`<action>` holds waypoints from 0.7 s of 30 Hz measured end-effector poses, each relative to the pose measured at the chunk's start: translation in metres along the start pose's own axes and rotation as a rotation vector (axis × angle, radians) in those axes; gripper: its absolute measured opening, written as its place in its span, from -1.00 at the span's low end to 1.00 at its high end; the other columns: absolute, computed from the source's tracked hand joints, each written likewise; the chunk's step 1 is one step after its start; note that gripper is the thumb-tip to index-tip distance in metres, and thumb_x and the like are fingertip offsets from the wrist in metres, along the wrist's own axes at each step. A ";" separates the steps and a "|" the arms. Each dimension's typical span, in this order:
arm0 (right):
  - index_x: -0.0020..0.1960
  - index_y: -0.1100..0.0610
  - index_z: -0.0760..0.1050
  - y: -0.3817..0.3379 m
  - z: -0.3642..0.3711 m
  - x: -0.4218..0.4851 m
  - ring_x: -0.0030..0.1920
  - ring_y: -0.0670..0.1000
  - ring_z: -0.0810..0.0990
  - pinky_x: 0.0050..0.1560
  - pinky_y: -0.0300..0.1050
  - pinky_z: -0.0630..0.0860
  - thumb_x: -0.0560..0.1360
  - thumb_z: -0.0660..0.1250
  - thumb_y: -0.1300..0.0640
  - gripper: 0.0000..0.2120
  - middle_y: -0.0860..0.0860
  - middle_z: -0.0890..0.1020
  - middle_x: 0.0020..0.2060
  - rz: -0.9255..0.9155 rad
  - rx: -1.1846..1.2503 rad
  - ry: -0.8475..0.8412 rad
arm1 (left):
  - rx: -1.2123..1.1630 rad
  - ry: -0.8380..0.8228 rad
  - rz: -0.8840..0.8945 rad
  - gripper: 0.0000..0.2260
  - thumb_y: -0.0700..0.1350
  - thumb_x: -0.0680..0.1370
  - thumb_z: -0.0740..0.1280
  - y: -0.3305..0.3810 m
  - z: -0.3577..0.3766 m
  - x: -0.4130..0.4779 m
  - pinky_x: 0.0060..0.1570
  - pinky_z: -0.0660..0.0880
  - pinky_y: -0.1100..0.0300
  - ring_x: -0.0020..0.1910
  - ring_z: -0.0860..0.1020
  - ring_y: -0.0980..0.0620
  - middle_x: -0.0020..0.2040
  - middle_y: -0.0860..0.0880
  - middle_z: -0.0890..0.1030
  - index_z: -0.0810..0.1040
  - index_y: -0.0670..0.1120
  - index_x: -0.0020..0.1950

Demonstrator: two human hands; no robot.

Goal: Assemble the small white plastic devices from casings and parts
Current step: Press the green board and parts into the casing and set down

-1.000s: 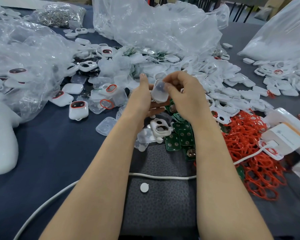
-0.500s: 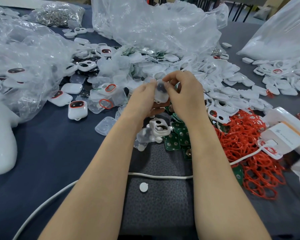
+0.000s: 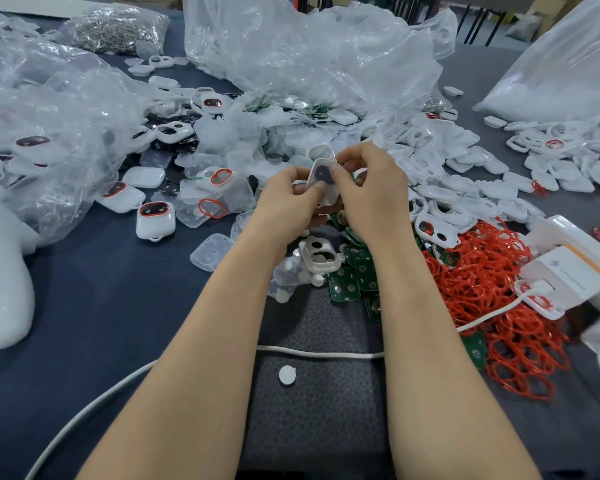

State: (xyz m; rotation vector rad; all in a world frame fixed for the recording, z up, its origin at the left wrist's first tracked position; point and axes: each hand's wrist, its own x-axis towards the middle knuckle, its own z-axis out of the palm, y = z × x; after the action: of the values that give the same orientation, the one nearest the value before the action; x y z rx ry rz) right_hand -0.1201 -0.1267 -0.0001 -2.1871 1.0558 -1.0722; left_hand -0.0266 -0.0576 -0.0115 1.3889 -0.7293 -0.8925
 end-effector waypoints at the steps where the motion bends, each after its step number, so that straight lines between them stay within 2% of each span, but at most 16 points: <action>1: 0.04 0.14 0.56 0.000 0.000 0.000 -0.12 -0.07 0.49 -0.08 -0.22 0.42 0.54 0.34 0.09 -0.86 -0.02 0.58 -0.12 0.010 0.022 -0.009 | -0.002 0.005 -0.001 -0.88 -0.20 0.61 0.26 0.000 0.000 0.000 -0.18 0.62 0.22 -0.17 0.68 0.04 -0.05 -0.09 0.68 0.48 -0.13 0.14; 5: -0.03 0.14 0.57 -0.001 -0.001 0.000 -0.18 -0.10 0.50 -0.19 -0.34 0.37 0.54 0.33 0.12 -0.91 -0.13 0.52 -0.28 0.032 0.046 -0.020 | 0.002 0.010 -0.007 -0.88 -0.18 0.60 0.28 0.000 0.001 0.001 -0.14 0.63 0.19 -0.15 0.68 0.03 -0.05 -0.10 0.67 0.49 -0.13 0.13; 8: -0.09 0.07 0.54 0.000 -0.001 0.000 -0.21 -0.11 0.49 -0.22 -0.41 0.35 0.53 0.33 0.14 -0.96 -0.17 0.51 -0.31 0.062 0.060 -0.003 | -0.009 -0.013 -0.028 -0.82 -0.22 0.59 0.26 0.000 0.002 0.001 -0.09 0.63 0.17 -0.10 0.69 0.00 -0.01 -0.13 0.66 0.49 -0.17 0.19; 11: -0.12 0.06 0.52 0.000 -0.001 0.001 -0.20 -0.10 0.50 -0.22 -0.41 0.35 0.52 0.34 0.13 -0.95 -0.13 0.53 -0.30 0.079 0.075 0.012 | 0.002 -0.017 -0.022 -0.76 -0.31 0.57 0.19 0.000 0.002 0.001 -0.04 0.63 0.14 -0.07 0.68 -0.02 0.02 -0.15 0.65 0.47 -0.19 0.23; 17: -0.10 0.09 0.55 0.001 0.000 0.001 -0.28 -0.20 0.46 -0.22 -0.47 0.34 0.52 0.34 0.15 -0.96 -0.17 0.50 -0.33 0.080 0.086 0.005 | 0.023 0.010 -0.004 -0.76 -0.35 0.56 0.19 -0.002 0.002 0.002 -0.17 0.61 0.26 -0.25 0.64 0.08 -0.11 -0.09 0.63 0.48 -0.18 0.19; 21: -0.11 0.08 0.54 0.002 -0.001 0.001 -0.24 -0.16 0.46 -0.20 -0.41 0.36 0.52 0.33 0.15 -0.96 -0.17 0.50 -0.32 0.082 0.083 0.009 | -0.034 0.003 -0.024 -0.82 -0.30 0.57 0.22 -0.001 0.003 0.002 -0.18 0.62 0.23 -0.20 0.69 0.03 -0.07 -0.12 0.66 0.51 -0.14 0.13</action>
State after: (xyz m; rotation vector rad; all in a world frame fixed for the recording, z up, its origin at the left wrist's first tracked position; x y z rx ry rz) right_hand -0.1217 -0.1283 -0.0002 -2.0577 1.0763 -1.0709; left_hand -0.0281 -0.0611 -0.0126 1.3711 -0.6937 -0.9176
